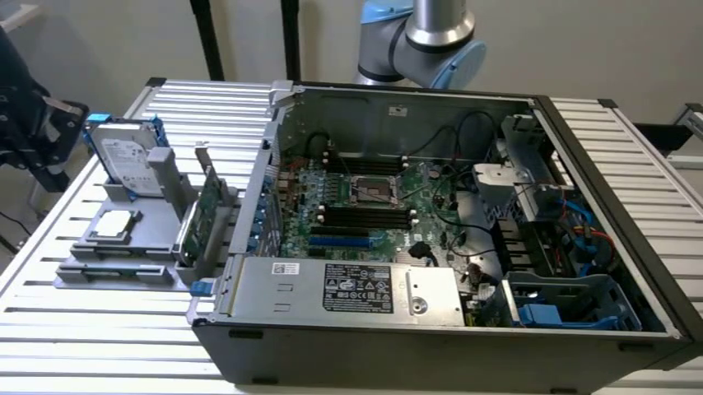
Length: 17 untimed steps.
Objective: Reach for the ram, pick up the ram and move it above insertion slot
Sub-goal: 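Pick up the ram and move it above insertion slot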
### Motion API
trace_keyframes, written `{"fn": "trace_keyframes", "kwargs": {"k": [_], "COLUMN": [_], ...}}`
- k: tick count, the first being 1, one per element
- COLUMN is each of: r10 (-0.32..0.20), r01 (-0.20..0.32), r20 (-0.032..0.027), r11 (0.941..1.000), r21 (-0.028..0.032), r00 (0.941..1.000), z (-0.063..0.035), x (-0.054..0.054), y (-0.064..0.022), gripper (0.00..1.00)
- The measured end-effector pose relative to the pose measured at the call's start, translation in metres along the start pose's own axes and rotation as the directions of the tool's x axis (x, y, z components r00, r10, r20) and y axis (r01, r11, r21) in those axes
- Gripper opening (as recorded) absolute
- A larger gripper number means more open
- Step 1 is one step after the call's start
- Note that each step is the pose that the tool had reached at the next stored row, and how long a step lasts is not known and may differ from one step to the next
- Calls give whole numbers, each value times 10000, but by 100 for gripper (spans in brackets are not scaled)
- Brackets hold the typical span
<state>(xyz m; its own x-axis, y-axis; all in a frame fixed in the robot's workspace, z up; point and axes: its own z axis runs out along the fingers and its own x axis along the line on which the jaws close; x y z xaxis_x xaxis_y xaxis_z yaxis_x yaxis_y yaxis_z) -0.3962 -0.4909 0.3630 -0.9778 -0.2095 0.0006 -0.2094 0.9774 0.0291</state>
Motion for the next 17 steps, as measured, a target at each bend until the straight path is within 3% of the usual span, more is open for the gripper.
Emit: {"fn": "trace_keyframes", "kwargs": {"k": [4,9,13,17], "r10": [-723,-1621,-2336,-3040], "r01": [723,1621,2336,3040], "r20": [-22,-48,-68,-89], "r11": [9974,9868,9723,9527], "r21": [0,-2,-6,-11], "r00": [9974,9868,9723,9526], "z": [0,0,0,0], "x": [0,0,0,0], "y": [0,0,0,0], "gripper": [11,11,11,11]}}
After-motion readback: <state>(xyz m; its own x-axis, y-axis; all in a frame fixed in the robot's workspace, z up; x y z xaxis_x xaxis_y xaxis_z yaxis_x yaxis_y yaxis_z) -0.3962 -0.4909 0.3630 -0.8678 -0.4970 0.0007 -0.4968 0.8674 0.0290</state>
